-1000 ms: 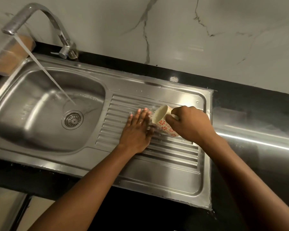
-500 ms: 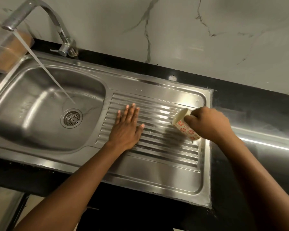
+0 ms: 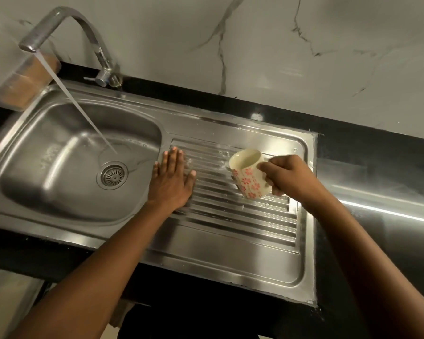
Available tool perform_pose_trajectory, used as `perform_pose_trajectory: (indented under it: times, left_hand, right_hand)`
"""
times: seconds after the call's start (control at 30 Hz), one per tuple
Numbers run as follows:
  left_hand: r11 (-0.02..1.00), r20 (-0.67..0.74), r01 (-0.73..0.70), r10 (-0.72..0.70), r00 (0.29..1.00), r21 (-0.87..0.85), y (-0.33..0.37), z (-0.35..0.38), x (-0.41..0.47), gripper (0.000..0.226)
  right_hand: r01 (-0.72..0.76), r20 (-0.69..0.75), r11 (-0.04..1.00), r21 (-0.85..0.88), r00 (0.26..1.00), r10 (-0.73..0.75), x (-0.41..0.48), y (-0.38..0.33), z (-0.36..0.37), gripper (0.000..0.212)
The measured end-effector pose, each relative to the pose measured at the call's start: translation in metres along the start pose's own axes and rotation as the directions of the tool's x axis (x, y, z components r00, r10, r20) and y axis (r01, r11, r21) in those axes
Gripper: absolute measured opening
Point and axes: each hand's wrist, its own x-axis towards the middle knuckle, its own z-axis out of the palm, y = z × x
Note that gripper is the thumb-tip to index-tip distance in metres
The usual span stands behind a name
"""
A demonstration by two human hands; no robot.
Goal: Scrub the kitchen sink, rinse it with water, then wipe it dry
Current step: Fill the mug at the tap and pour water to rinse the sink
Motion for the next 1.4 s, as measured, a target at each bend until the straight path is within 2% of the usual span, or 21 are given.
perform_pose_trajectory:
  times: [0.07,0.17,0.23,0.33,0.47,0.57,0.7,0.8,0.93,1.03,1.1,1.23,1.3,1.4]
  left_hand:
    - [0.999,0.010,0.053,-0.053,0.999,-0.005,-0.007,0.000,-0.010,0.079]
    - [1.000,0.004,0.014,-0.014,1.000,0.003,-0.001,0.007,-0.035,0.081]
    - [0.997,-0.001,-0.081,0.081,0.997,0.004,0.016,0.014,-0.058,0.080]
    - [0.958,0.028,-0.284,0.285,0.958,-0.027,0.055,0.030,-0.090,0.077]
    - [0.816,0.127,-0.579,0.573,0.810,0.010,0.106,0.054,-0.121,0.074]
    - [0.780,0.183,-0.625,0.611,0.770,0.021,0.120,0.059,-0.129,0.072]
    - [0.804,0.161,-0.592,0.577,0.801,0.062,0.104,0.063,-0.130,0.071]
    - [0.861,0.137,-0.505,0.495,0.858,0.053,0.075,0.057,-0.131,0.072]
    - [0.969,0.113,-0.239,0.232,0.966,0.056,0.023,0.039,-0.132,0.075]
    - [0.997,0.068,-0.052,0.049,0.997,0.051,-0.015,0.031,-0.130,0.078]
    - [0.999,0.047,0.005,-0.008,0.999,0.050,-0.031,0.028,-0.127,0.080]
    - [1.000,0.058,-0.025,0.024,0.998,0.016,-0.029,0.026,-0.127,0.081]
    - [0.991,0.083,-0.130,0.128,0.988,0.023,-0.018,0.026,-0.126,0.078]
    - [0.947,0.136,-0.322,0.319,0.938,0.003,0.002,0.028,-0.122,0.075]
  right_hand:
    - [-0.030,0.013,0.998,0.052,0.999,0.029,-0.024,0.012,-0.012,0.037]
    - [-0.097,-0.002,0.995,-0.032,0.995,0.097,-0.060,0.029,-0.029,0.036]
    - [-0.130,-0.034,0.972,-0.196,0.992,0.125,-0.081,0.038,-0.040,0.033]
    - [-0.154,-0.097,0.849,-0.505,0.988,0.121,-0.099,0.049,-0.045,0.032]
    - [-0.141,-0.135,0.631,-0.763,0.989,0.058,-0.106,0.048,-0.021,0.039]
    - [-0.075,-0.093,0.575,-0.815,0.996,-0.002,-0.105,0.032,0.006,0.040]
    - [0.033,-0.020,0.551,-0.834,0.996,-0.089,-0.101,0.006,0.039,0.040]
    - [0.075,-0.014,0.566,-0.821,0.988,-0.152,-0.100,-0.003,0.051,0.044]
    - [0.060,-0.085,0.594,-0.802,0.973,-0.213,-0.102,-0.002,0.050,0.038]
    - [-0.002,-0.165,0.677,-0.736,0.970,-0.177,-0.104,0.006,0.044,0.041]
    - [-0.042,-0.229,0.758,-0.651,0.963,-0.144,-0.104,0.013,0.039,0.042]
    - [-0.093,-0.279,0.889,-0.448,0.960,-0.040,-0.107,0.023,0.036,0.035]
    - [-0.101,-0.268,0.924,-0.368,0.963,-0.002,-0.110,0.021,0.041,0.033]
    - [-0.093,-0.239,0.956,-0.277,0.971,0.025,-0.116,0.015,0.052,0.029]
